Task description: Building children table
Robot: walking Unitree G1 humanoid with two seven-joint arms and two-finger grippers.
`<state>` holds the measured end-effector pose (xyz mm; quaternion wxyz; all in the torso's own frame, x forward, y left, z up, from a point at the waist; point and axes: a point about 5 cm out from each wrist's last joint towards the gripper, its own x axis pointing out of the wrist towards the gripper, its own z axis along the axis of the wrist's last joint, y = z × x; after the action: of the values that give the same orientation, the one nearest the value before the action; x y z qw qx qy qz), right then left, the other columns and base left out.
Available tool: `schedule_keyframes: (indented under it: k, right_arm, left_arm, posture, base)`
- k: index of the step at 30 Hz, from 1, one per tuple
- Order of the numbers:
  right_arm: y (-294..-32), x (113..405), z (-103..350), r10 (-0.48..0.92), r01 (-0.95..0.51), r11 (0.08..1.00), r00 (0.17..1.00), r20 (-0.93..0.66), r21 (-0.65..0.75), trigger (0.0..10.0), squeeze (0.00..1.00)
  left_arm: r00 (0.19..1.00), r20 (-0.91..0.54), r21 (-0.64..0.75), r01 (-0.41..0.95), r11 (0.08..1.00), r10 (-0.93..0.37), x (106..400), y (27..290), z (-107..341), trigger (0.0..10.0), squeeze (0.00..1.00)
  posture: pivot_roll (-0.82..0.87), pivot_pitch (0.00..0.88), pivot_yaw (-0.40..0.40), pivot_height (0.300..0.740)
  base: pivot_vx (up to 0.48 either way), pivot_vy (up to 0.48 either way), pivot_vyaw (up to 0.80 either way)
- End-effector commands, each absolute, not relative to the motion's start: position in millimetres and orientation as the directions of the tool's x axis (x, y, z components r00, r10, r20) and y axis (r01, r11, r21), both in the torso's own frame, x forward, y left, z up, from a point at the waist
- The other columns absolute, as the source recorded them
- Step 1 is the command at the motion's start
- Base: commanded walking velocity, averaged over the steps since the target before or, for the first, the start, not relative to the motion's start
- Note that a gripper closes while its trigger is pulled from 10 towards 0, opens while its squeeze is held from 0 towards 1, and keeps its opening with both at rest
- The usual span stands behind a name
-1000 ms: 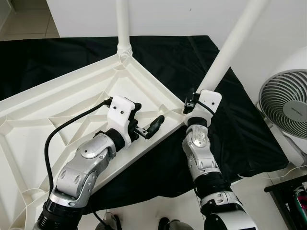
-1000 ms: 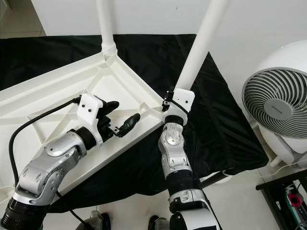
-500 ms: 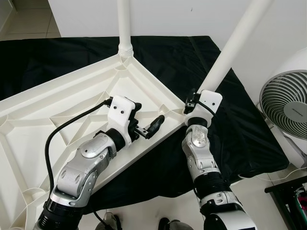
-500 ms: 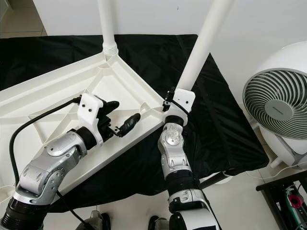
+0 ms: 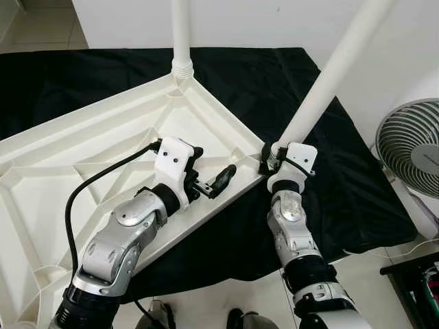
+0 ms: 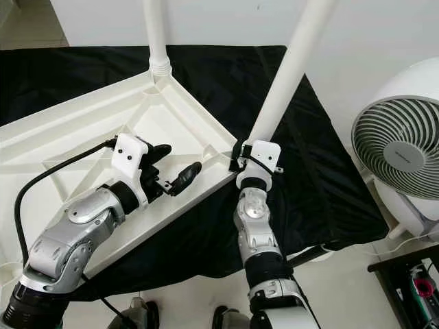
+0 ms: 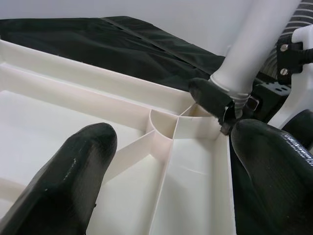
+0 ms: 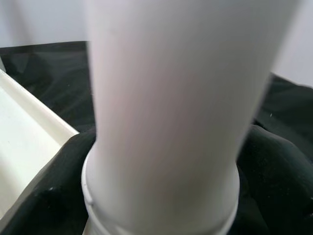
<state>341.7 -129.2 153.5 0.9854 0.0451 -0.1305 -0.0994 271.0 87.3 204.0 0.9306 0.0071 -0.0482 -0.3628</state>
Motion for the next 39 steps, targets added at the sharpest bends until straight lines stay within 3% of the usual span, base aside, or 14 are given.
schedule_keyframes:
  k: [1, 2, 8, 11, 14, 15, 34, 35, 39]
  right_arm:
    - [-140.4, 341.4, 150.5, -0.231, 0.208, 0.971, 0.942, 0.242, 0.119, 10.0, 0.20]
    - [-141.5, 342.8, 153.3, -0.204, 0.180, 0.977, 0.946, 0.253, 0.116, 10.0, 0.00]
    - [-146.8, 346.1, 161.5, -0.146, 0.124, 0.988, 0.947, 0.285, 0.094, 10.0, 0.00]
    - [-148.9, 349.7, 178.2, 0.020, -0.041, 0.998, 0.939, 0.345, 0.053, 10.0, 0.00]
    - [-150.3, 349.5, 181.9, 0.033, -0.054, 0.997, 0.931, 0.364, 0.048, 10.0, 0.00]
    - [-152.1, 348.5, 186.1, 0.046, -0.067, 0.997, 0.921, 0.388, 0.040, 0.0, 0.00]
    - [-169.3, 355.1, 195.3, 0.107, -0.115, 0.993, 0.920, 0.378, -0.002, 0.0, 0.00]
    - [-165.8, 355.4, 192.7, 0.157, -0.160, 0.987, 0.922, 0.354, -0.022, 10.0, 0.00]
    - [-154.9, 353.6, 186.1, 0.275, -0.268, 0.961, 0.910, 0.311, -0.066, 10.0, 0.00]
  left_arm:
    - [0.719, 0.078, 0.047, 0.689, 0.723, -0.690, 270.1, 86.1, 201.0, 10.0, 0.00]
    - [0.719, 0.077, 0.047, 0.689, 0.723, -0.690, 270.2, 86.0, 200.9, 10.0, 0.00]
    - [0.720, 0.079, 0.044, 0.689, 0.724, -0.690, 270.3, 85.7, 200.9, 10.0, 0.00]
    - [0.721, 0.082, 0.042, 0.687, 0.726, -0.688, 270.5, 85.4, 201.3, 10.0, 0.00]
    - [0.722, 0.082, 0.041, 0.686, 0.726, -0.687, 270.7, 85.5, 201.4, 10.0, 0.00]
    - [0.723, 0.082, 0.039, 0.686, 0.727, -0.686, 270.8, 85.5, 201.4, 10.0, 0.00]
    - [0.731, 0.086, 0.037, 0.677, 0.735, -0.677, 272.6, 86.1, 202.0, 10.0, 0.00]
    - [0.731, 0.086, 0.037, 0.677, 0.735, -0.677, 272.7, 86.1, 202.0, 10.0, 0.00]
    - [0.731, 0.086, 0.037, 0.677, 0.735, -0.677, 273.0, 85.9, 202.2, 10.0, 0.00]
  posture:
    - [0.14, 0.153, -0.046, 0.740]
    - [0.14, 0.151, -0.046, 0.740]
    - [0.13, 0.153, -0.047, 0.740]
    - [0.13, 0.157, -0.049, 0.740]
    - [0.13, 0.157, -0.049, 0.740]
    - [0.13, 0.158, -0.049, 0.740]
    - [0.12, 0.167, -0.051, 0.740]
    - [0.12, 0.167, -0.051, 0.740]
    - [0.12, 0.167, -0.052, 0.740]
  base:
    - [0.000, 0.000, 0.00]
    - [0.000, 0.000, 0.00]
    - [0.000, 0.000, 0.00]
    - [0.000, 0.000, 0.00]
    - [0.000, 0.000, 0.00]
    - [0.000, 0.000, 0.00]
    - [0.000, 0.000, 0.00]
    - [0.000, 0.000, 0.00]
    - [0.000, 0.000, 0.00]
